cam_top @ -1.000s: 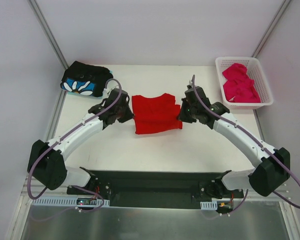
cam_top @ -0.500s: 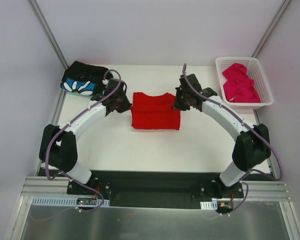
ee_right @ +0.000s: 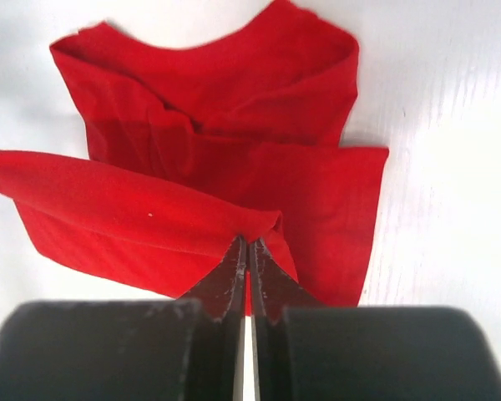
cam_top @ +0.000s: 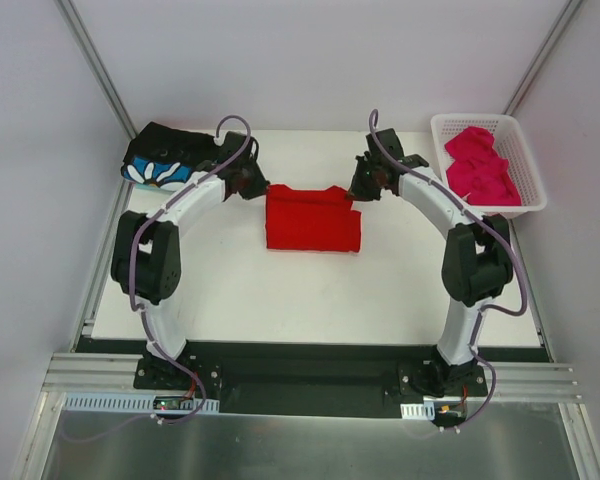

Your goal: Fold and stack the t-shirts

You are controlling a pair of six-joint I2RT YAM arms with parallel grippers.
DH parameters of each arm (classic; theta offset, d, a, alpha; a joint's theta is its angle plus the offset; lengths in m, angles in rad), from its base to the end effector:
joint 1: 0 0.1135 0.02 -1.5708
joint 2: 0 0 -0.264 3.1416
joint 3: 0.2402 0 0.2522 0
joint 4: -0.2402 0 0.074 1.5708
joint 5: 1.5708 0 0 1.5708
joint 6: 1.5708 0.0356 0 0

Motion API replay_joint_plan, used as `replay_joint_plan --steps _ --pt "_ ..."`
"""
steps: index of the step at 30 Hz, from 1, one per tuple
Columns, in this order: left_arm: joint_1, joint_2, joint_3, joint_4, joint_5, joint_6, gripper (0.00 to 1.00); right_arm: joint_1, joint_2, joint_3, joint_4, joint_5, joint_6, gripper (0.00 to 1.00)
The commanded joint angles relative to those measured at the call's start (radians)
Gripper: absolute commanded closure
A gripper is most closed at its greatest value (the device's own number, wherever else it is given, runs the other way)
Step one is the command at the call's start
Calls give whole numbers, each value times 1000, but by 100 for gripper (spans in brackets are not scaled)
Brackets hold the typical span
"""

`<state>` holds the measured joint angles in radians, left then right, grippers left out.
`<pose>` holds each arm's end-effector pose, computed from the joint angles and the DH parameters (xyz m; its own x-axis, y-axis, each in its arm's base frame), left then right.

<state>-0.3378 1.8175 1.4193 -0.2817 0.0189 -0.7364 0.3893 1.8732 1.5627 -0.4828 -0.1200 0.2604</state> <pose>0.3949 -0.1394 0.2609 -0.6713 -0.4759 -0.5682 -0.1426 0.8352 -0.5311 0.3933 0.1660 0.2699 -0.7541 -0.0331 -0.6559 -0.2694 0.9264 0.2630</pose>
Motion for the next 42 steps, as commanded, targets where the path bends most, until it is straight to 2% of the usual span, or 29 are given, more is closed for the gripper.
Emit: replay_joint_plan --steps 1,11,23,24,28,29,33,37,42 --pt "49 84 110 1 -20 48 100 -39 78 106 15 -24 -27 99" --pt "62 230 188 32 27 54 100 -75 242 230 27 -92 -10 99" --pt "68 270 213 55 44 63 100 -86 259 212 52 -119 -18 97" --pt "68 269 211 56 41 66 96 -86 254 209 52 -124 -20 95" --pt "68 231 188 56 27 84 63 -86 228 203 49 -144 -24 83" --pt "69 220 166 56 20 88 43 -84 219 197 52 -148 -27 72" --pt "69 151 100 56 -11 98 1 -81 162 159 65 -155 -30 55" --pt "68 30 12 56 -14 97 1 -72 93 109 62 -164 -32 52" --pt "43 -108 -143 81 -4 69 1 -41 -32 -30 98 -161 -15 52"
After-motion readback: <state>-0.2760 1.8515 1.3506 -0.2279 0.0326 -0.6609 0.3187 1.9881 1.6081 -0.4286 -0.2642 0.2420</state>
